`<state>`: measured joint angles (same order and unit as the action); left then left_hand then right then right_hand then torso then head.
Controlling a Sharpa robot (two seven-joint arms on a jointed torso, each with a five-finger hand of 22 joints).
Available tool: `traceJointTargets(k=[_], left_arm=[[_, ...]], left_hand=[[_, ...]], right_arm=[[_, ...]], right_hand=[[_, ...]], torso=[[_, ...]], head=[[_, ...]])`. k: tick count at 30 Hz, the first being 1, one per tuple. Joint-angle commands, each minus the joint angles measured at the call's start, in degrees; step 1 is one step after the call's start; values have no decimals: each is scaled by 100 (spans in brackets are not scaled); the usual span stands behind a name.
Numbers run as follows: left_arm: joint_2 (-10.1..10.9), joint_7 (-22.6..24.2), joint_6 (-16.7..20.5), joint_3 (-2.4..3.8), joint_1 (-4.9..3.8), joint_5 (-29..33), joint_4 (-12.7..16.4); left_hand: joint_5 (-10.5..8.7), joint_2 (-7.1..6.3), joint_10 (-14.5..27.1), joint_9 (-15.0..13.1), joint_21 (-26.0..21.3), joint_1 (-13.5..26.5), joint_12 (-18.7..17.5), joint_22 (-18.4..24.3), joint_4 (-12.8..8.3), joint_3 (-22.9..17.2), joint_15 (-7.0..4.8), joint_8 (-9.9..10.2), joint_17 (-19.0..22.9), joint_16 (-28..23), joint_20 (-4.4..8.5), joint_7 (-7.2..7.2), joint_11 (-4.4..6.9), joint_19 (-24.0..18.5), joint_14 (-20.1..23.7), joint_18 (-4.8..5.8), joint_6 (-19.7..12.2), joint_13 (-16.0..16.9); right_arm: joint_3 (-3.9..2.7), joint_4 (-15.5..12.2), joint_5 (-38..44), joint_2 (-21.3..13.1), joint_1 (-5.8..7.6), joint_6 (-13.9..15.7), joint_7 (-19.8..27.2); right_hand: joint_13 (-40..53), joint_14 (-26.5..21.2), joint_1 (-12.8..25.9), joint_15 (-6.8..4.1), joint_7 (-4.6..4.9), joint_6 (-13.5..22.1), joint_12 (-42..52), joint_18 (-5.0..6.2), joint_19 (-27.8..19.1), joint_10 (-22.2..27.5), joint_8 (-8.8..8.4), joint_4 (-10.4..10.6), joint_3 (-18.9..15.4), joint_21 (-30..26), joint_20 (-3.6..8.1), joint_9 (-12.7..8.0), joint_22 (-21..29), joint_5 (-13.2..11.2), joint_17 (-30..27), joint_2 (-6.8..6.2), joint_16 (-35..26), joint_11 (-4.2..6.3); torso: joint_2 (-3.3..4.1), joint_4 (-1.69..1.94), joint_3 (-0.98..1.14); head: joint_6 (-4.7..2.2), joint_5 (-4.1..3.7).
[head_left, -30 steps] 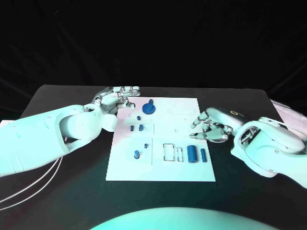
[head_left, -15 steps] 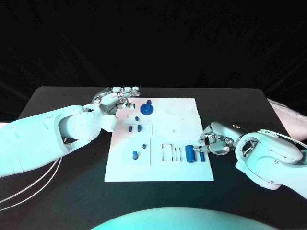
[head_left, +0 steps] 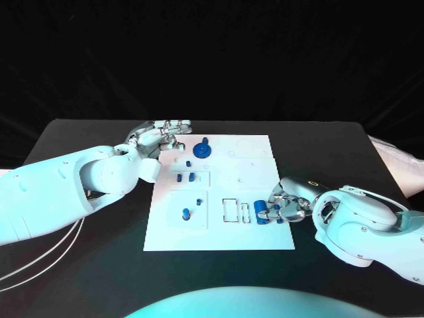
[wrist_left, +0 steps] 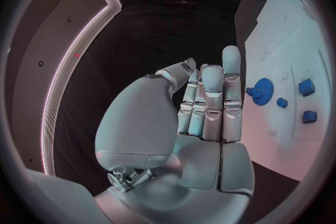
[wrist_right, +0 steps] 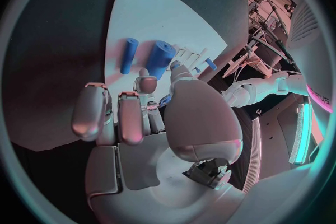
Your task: Assemble the parts on the task board
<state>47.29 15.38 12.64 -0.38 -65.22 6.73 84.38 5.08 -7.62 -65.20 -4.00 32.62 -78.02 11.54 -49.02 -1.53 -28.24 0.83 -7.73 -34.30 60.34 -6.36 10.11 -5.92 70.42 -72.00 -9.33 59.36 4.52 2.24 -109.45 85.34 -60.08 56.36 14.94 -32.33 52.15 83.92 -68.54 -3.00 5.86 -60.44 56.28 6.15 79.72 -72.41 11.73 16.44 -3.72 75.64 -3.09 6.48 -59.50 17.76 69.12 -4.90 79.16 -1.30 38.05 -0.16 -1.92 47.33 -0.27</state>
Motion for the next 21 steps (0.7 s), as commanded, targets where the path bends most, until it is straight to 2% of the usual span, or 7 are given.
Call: traceJointTargets(k=[1,10,17,21], left_arm=[[-7,22,-90,0,-2,1,2],[-2,20,-93,-5,-2,0,1],[4,16,-97,-6,-2,0,4],[5,15,-99,-6,-2,0,5]], left_hand=[[17,32,42,6,-32,-7,33,8,3,30,-8,-31,6,-25,3,11,9,-38,36,-109,-33,1],[18,34,53,6,-38,-9,41,11,-3,37,-6,-34,20,-30,2,14,7,-40,45,-108,-41,0],[18,34,53,6,-38,-9,41,11,-3,37,-6,-34,20,-30,2,14,7,-40,45,-108,-41,0],[18,34,53,6,-38,-9,41,11,-3,37,-6,-34,20,-30,2,14,7,-40,45,-108,-41,0]], right_arm=[[0,53,117,66,-33,-133,-82],[0,252,160,268,-100,-194,-105],[0,346,94,354,-156,-201,-123],[0,336,52,354,-164,-27,-105]], right_hand=[[13,302,42,-23,-25,1,36,-61,-12,-17,37,12,-22,37,9,10,-10,16,10,29,27,31],[119,302,-92,-31,-36,-8,85,-63,-13,-26,80,-17,-53,49,15,35,-30,68,20,129,41,42],[239,303,-327,-46,-57,-58,118,-66,-12,-42,157,-39,-42,66,29,81,-56,120,37,369,64,62],[335,304,-450,-59,-77,-109,177,-67,-7,-88,200,-71,-16,75,39,111,-73,145,44,475,73,80]], torso=[[-4,11,4],[-2,8,1],[-4,1,-2],[-7,6,-4]], head=[[7,-4],[23,11],[32,17],[32,14]])
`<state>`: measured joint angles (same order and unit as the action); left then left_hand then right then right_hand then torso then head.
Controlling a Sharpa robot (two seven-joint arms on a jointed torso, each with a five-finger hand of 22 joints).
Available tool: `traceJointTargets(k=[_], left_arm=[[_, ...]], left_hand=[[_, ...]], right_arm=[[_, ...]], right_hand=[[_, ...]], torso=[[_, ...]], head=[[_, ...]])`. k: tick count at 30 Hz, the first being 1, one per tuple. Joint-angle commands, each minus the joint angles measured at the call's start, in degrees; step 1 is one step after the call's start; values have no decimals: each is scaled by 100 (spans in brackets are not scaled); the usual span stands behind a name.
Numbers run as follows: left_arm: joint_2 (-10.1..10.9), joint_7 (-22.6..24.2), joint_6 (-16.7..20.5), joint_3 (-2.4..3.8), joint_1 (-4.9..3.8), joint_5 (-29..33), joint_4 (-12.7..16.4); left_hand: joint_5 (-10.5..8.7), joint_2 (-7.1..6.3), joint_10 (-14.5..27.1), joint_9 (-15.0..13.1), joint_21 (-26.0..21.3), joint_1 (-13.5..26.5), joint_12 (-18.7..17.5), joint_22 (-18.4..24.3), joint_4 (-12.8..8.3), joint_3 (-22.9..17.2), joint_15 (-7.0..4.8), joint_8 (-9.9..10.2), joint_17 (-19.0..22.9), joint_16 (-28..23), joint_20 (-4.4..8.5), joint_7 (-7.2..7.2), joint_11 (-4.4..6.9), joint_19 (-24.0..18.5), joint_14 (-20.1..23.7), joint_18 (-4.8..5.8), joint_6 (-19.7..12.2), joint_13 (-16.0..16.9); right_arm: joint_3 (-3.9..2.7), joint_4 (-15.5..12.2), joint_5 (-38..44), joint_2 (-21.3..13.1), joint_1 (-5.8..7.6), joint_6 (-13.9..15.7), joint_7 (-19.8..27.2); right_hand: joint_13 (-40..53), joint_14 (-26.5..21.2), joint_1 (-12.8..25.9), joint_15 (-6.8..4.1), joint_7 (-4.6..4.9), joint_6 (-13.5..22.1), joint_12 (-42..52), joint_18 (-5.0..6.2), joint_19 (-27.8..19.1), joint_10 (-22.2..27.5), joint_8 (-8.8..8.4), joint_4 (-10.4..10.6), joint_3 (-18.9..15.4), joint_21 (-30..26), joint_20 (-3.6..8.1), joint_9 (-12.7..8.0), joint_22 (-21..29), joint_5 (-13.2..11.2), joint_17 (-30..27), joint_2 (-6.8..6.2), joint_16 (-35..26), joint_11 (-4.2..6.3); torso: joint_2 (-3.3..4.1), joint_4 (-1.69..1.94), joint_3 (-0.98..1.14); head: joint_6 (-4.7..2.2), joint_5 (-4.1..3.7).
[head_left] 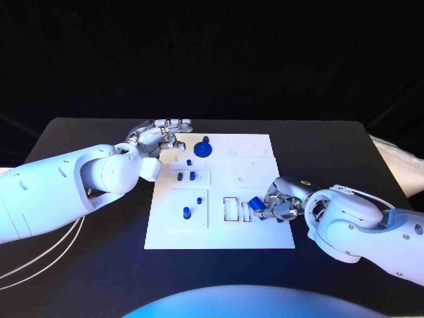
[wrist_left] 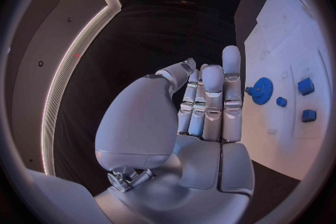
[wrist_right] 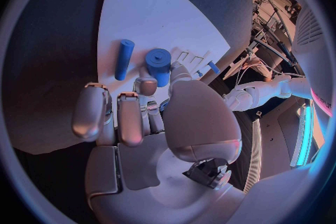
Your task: Assemble the parts on the task board
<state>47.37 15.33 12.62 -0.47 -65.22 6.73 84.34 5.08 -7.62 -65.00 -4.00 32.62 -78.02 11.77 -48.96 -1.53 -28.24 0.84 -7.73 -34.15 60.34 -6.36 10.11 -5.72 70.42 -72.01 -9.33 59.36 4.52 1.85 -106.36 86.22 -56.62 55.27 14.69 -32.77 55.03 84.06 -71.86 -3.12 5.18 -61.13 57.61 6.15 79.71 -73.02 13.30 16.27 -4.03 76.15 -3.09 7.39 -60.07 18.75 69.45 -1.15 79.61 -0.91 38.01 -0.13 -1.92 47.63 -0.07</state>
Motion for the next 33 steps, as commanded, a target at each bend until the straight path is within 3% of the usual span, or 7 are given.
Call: traceJointTargets(k=[1,8,12,24,33], left_arm=[[-2,20,-98,3,-2,1,9],[2,14,-104,2,-2,1,4],[-1,14,-110,2,-1,1,3],[-5,13,-115,1,0,1,9],[-9,12,-120,1,0,1,10]], left_hand=[[18,34,33,6,-38,-9,18,5,-3,38,-7,-34,5,-30,2,14,-13,-40,46,-109,-41,0],[18,34,33,6,-38,-9,18,5,-3,38,-7,-34,5,-30,2,14,-13,-40,46,-109,-41,0],[18,34,33,6,-38,-9,18,5,-3,38,-7,-34,5,-30,2,14,-13,-40,46,-109,-41,0],[18,34,33,6,-38,-9,18,5,-3,38,-7,-34,5,-30,2,14,-13,-40,46,-109,-41,0],[18,34,33,6,-38,-9,18,5,-3,38,-7,-34,5,-30,2,14,-13,-40,46,-109,-41,0]], right_arm=[[39,15,-42,-2,-56,87,-41],[24,-202,-176,-138,-53,926,245],[11,-309,-304,-160,-43,1112,345],[3,-271,-606,198,-43,496,305],[4,-183,-612,395,-44,376,188]], right_hand=[[96,292,-158,-54,-20,-65,83,-70,-1,-57,58,-65,31,33,44,32,-32,60,19,140,33,50],[208,305,-247,-87,-63,-159,148,-80,24,-135,102,-64,44,67,74,90,-93,233,99,251,82,89],[241,313,-220,-99,-79,-190,156,-86,40,-167,111,-19,24,87,88,117,-127,345,151,296,114,105],[316,321,-8,-117,-106,-262,158,-91,50,-236,126,39,-77,104,106,182,-158,465,229,425,162,124],[412,322,271,-131,-129,-303,183,-96,61,-308,128,45,-240,120,120,238,-189,448,261,509,185,142]], torso=[[-4,6,-2],[-4,0,-1],[-3,3,-3],[0,10,-5],[0,3,-6]], head=[[5,-8],[-5,-1],[-6,-5],[14,13],[21,33]])
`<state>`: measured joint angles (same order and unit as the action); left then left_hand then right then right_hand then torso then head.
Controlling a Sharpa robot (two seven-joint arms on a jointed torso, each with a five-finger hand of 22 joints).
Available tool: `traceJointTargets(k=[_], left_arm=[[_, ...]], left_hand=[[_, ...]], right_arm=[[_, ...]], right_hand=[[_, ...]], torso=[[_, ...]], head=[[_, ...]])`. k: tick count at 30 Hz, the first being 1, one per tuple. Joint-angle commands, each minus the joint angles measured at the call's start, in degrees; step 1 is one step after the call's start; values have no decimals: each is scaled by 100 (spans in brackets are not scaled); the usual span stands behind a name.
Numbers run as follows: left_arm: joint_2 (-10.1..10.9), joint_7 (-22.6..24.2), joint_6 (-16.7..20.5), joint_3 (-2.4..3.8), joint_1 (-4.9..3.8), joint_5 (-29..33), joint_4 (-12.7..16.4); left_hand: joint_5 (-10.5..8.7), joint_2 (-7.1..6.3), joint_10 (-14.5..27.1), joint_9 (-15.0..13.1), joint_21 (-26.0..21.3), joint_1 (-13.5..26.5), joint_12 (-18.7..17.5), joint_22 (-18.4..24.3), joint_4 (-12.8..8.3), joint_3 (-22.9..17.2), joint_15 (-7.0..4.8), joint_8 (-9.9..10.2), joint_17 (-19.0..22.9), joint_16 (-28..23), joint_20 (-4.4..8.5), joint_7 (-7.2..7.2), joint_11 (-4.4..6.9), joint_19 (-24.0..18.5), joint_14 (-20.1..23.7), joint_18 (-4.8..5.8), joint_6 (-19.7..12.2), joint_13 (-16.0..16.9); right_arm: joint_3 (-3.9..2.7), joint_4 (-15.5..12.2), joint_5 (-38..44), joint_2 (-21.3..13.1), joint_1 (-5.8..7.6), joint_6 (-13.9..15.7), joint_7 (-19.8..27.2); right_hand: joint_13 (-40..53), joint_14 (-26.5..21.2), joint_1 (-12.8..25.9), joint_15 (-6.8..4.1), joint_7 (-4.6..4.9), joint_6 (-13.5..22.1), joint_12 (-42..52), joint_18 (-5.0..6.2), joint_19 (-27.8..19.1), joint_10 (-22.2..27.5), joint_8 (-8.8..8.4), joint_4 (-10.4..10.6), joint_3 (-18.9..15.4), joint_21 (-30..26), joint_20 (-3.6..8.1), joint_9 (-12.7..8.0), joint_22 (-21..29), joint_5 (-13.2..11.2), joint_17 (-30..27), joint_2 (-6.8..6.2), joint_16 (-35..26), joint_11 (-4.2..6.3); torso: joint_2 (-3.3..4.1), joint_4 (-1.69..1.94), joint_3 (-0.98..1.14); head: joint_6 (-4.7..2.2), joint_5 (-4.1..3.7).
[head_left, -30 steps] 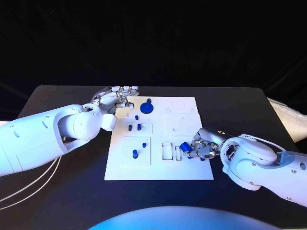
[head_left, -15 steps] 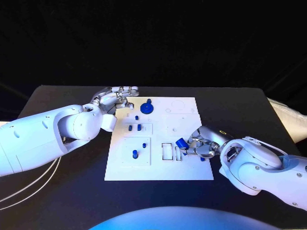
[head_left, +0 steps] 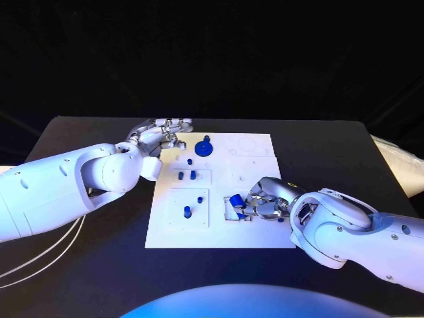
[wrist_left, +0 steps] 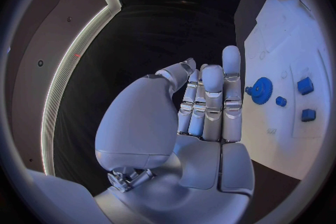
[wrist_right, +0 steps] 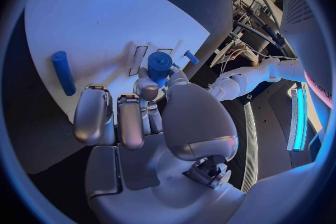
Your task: Assemble the parts on the task board
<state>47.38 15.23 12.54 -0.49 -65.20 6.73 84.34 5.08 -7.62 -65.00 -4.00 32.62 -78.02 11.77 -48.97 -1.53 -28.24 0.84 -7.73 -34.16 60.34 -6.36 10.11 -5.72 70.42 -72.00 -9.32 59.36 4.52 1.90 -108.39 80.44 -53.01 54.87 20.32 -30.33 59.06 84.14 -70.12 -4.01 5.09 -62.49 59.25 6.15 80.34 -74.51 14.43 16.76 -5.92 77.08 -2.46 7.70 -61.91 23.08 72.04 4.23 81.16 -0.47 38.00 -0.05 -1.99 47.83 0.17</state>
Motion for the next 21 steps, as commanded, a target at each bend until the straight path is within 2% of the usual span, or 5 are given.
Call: traceJointTargets(k=[1,8,12,15,21], left_arm=[[-10,22,-112,3,-2,0,10],[-11,18,-112,3,-2,0,10],[-11,15,-115,3,-2,0,10],[-12,11,-117,3,-2,0,9],[-12,5,-124,3,-2,0,9]], left_hand=[[18,34,33,6,-38,-9,18,6,-3,38,-6,-34,6,-30,2,14,-13,-40,45,-109,-41,0],[18,34,33,6,-38,-9,18,6,-3,38,-6,-34,6,-30,2,14,-13,-40,45,-109,-41,0],[18,34,33,6,-38,-9,18,6,-3,38,-6,-34,6,-30,2,14,-13,-40,45,-109,-41,0],[18,34,33,6,-38,-9,18,6,-3,38,-6,-34,6,-30,2,14,-13,-40,45,-109,-41,0],[19,37,50,6,-46,-9,31,11,-12,50,-3,-39,20,-32,-1,18,-17,-43,56,-108,-54,-1]], right_arm=[[-1,27,-28,50,-4,-181,-63],[-1,82,39,122,-5,-180,-123],[-1,110,137,144,-5,-129,-167],[-1,113,186,154,-5,-104,-157],[-1,94,247,158,-5,-74,-94]], right_hand=[[16,314,125,-43,-121,-169,17,-96,-2,-162,14,-3,-70,26,59,213,-5,12,2,-22,32,99],[64,310,389,-49,-131,-184,-5,-98,-3,-189,12,-4,-276,27,64,262,-10,-210,2,-13,35,106],[27,293,978,-42,-121,-157,-135,-100,-7,-149,-3,3,-720,26,62,316,-18,-1307,-62,-98,3,95],[-51,284,1251,-30,-105,-118,-271,-96,-24,-87,-20,2,-915,11,50,342,3,-1703,-100,-199,-20,79],[-128,280,1374,-18,-92,-87,-412,-94,-34,-31,-33,0,-912,3,38,373,9,-1805,-124,-369,-37,67]], torso=[[2,-6,3],[-2,-1,0],[-1,-5,3],[0,-9,5],[1,-11,6]], head=[[0,11],[2,13],[3,18],[4,14],[1,9]])
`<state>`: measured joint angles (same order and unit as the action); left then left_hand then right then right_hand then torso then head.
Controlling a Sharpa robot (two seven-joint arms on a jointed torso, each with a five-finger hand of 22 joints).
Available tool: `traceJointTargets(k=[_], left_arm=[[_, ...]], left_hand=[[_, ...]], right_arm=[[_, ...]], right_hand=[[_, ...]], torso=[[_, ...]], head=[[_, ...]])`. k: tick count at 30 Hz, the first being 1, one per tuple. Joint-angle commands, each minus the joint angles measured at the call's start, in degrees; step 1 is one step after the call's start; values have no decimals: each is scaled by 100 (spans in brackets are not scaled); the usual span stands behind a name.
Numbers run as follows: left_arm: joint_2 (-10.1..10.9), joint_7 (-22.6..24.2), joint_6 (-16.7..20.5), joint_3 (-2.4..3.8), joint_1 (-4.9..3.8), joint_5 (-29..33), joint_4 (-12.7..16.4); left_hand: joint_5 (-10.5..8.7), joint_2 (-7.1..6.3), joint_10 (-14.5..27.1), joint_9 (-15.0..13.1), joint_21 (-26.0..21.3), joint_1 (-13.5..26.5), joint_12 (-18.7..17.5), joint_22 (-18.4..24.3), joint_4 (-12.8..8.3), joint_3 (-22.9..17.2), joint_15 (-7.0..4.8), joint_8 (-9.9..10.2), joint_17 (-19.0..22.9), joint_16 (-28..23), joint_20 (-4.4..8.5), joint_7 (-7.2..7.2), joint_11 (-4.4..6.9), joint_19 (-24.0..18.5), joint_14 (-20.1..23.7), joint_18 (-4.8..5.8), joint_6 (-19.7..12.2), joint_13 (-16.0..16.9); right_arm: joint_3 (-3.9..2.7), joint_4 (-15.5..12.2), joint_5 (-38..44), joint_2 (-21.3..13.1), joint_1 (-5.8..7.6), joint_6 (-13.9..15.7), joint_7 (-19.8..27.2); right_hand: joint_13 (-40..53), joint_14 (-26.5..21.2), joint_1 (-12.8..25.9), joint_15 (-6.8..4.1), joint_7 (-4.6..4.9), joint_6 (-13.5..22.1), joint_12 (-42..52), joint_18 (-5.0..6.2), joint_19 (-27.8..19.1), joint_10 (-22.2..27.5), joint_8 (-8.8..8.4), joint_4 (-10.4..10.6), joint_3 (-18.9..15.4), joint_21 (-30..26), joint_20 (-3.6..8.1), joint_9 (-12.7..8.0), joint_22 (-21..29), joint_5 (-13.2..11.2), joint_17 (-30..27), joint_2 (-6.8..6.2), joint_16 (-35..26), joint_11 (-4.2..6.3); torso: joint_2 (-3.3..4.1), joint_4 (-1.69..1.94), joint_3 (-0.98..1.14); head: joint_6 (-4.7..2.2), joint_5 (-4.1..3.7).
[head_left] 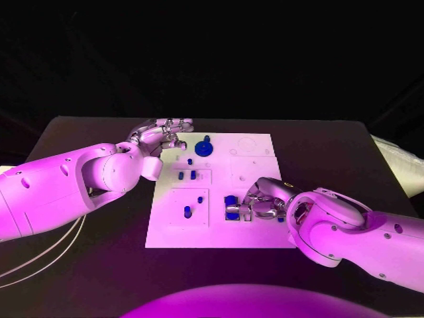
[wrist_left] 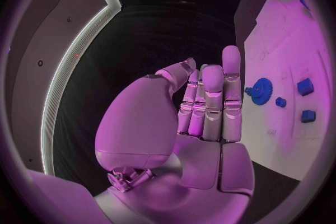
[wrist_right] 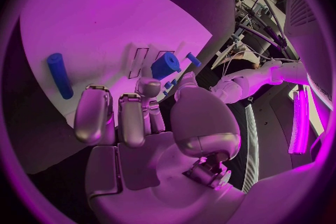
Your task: Assemble the parts on the task board
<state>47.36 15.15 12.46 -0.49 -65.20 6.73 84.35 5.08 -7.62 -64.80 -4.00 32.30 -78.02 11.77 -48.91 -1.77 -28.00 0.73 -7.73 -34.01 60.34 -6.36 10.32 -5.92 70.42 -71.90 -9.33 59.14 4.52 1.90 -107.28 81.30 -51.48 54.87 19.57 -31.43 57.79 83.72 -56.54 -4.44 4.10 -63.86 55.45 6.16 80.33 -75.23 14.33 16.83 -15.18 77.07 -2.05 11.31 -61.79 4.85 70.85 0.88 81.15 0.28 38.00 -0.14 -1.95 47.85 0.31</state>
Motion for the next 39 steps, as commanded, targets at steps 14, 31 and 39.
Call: traceJointTargets(k=[14,31,39], left_arm=[[-11,8,-122,3,-2,0,6],[17,-5,-123,1,-2,0,10],[39,-8,-121,-8,-2,0,17]], left_hand=[[19,37,30,6,-15,-9,30,5,12,26,8,-40,5,-32,-1,-3,3,-43,45,-108,-32,-1],[19,37,30,6,-15,-9,30,5,12,26,8,-40,5,-32,-1,-3,3,-43,45,-108,-32,-1],[19,37,30,6,-15,-9,30,5,12,26,8,-40,5,-32,-1,-3,3,-43,45,-108,-32,-1]], right_arm=[[-1,17,336,79,-9,-100,13],[-2,-218,295,-304,-6,180,205],[-5,-473,81,-1024,189,260,535]], right_hand=[[153,335,-1923,0,-19,22,-15,-111,0,-51,-6,-950,611,51,13,121,-113,261,54,221,-9,26],[165,328,-1593,15,-1,28,-70,-109,-14,-80,-31,-788,394,35,7,147,-90,602,37,68,-21,8],[-280,315,-1919,51,75,254,-688,-97,-58,221,-203,-872,456,-6,-19,106,-30,964,41,227,-38,-45]], torso=[[2,8,0],[-1,-13,0],[-2,-15,-1]], head=[[21,-16],[7,-35],[-26,-98]])
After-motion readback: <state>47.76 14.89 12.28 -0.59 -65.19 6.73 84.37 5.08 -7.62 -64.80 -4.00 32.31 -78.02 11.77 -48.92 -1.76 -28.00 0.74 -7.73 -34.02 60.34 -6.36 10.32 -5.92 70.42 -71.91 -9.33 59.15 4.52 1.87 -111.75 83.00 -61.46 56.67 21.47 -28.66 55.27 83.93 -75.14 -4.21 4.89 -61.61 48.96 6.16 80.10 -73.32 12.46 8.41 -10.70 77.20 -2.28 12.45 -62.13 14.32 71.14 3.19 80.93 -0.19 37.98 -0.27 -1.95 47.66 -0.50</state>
